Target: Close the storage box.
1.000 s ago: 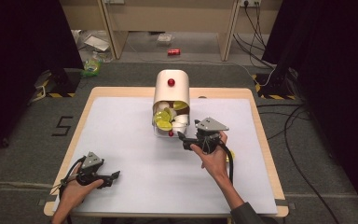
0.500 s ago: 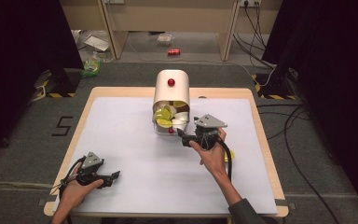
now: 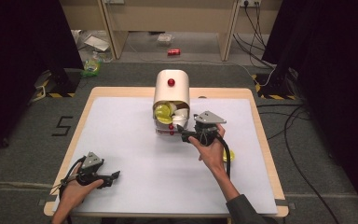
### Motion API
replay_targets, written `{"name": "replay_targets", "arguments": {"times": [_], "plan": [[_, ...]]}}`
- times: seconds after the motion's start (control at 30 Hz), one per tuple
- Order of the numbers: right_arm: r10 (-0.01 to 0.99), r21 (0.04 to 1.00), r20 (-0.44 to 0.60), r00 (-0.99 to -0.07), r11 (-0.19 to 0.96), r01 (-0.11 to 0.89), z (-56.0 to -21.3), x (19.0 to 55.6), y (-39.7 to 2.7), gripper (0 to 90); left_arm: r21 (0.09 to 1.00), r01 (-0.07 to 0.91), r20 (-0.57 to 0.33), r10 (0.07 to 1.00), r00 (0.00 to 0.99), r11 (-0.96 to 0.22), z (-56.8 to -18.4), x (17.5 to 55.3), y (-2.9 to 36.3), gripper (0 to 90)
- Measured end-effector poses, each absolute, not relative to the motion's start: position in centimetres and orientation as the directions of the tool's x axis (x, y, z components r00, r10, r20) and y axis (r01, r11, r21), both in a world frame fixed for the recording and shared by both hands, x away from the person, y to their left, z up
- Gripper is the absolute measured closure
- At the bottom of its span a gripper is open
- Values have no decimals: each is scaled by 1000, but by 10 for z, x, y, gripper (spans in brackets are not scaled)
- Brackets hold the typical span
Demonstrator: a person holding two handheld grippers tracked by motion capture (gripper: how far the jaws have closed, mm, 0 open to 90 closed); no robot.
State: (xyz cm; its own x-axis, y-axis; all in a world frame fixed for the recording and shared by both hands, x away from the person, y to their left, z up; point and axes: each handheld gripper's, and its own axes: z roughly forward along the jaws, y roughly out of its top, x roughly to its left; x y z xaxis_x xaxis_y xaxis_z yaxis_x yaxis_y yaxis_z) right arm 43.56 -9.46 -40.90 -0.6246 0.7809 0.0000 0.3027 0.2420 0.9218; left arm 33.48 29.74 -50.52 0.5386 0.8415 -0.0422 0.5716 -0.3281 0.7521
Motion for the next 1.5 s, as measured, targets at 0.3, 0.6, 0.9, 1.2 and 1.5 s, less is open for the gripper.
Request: {"name": "replay_targets", "arguments": {"times": [0.3,0.6,0.9,1.2,1.5], "plan": [[788,921,22,-616,224,319,-409,442,-94,227,752,571,-41,842,539,-329,-505,335,297,136],[793,923,17,-609,222,314,-410,447,-93,229,752,571,-42,842,538,-328,-505,335,297,136],[796,924,19,-605,217,314,-410,451,-92,228,752,571,-42,842,538,-328,-505,335,297,136],[805,927,28,-593,202,316,-411,457,-91,238,752,572,-43,842,538,-327,-505,335,297,136],[813,927,26,-582,199,319,-412,461,-93,227,754,569,-37,843,536,-329,-505,335,298,136]]}}
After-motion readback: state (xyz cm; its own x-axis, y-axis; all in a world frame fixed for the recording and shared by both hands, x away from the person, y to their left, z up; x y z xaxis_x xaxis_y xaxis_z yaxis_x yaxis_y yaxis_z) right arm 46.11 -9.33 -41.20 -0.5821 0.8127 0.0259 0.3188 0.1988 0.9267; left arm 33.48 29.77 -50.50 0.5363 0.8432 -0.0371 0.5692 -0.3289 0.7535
